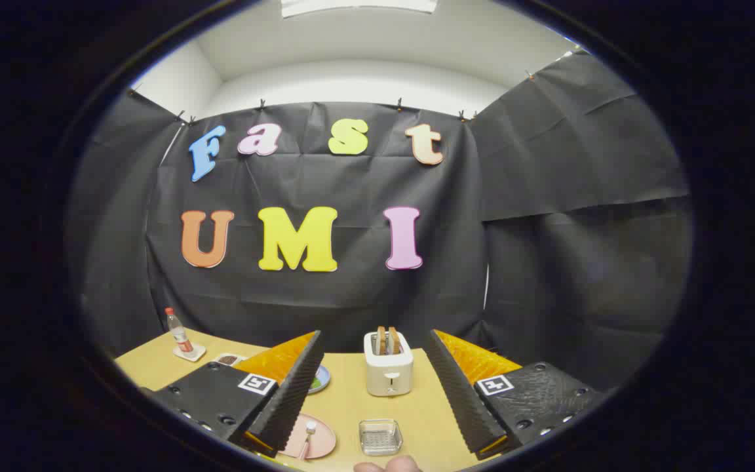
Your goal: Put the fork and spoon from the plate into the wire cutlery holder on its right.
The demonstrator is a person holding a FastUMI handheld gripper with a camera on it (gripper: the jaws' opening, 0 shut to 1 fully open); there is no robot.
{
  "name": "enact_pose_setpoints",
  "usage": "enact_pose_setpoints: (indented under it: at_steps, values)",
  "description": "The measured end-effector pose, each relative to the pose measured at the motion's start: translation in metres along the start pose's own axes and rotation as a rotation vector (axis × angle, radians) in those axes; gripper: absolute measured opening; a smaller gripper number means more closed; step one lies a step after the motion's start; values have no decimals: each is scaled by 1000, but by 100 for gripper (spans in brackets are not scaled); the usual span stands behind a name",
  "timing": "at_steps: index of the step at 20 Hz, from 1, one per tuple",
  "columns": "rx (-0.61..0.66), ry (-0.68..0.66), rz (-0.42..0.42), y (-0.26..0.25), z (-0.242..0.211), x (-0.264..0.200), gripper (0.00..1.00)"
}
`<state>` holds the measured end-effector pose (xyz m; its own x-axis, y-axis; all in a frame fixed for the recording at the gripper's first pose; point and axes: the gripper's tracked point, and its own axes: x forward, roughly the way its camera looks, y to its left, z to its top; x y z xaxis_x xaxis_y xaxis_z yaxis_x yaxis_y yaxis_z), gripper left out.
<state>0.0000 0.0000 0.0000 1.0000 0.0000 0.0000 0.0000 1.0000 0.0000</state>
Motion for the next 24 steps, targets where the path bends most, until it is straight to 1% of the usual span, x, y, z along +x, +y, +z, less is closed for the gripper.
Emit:
enact_pose_setpoints:
  at_steps: [10, 18, 21, 24]
  values:
    - [-14, -2, 51, 7, 2, 2, 95]
    - [12, 28, 60, 8, -4, 1, 95]
    - [-1, 49, 90, 24, -12, 0, 94]
    - [-10, 103, 147, 47, -29, -2, 94]
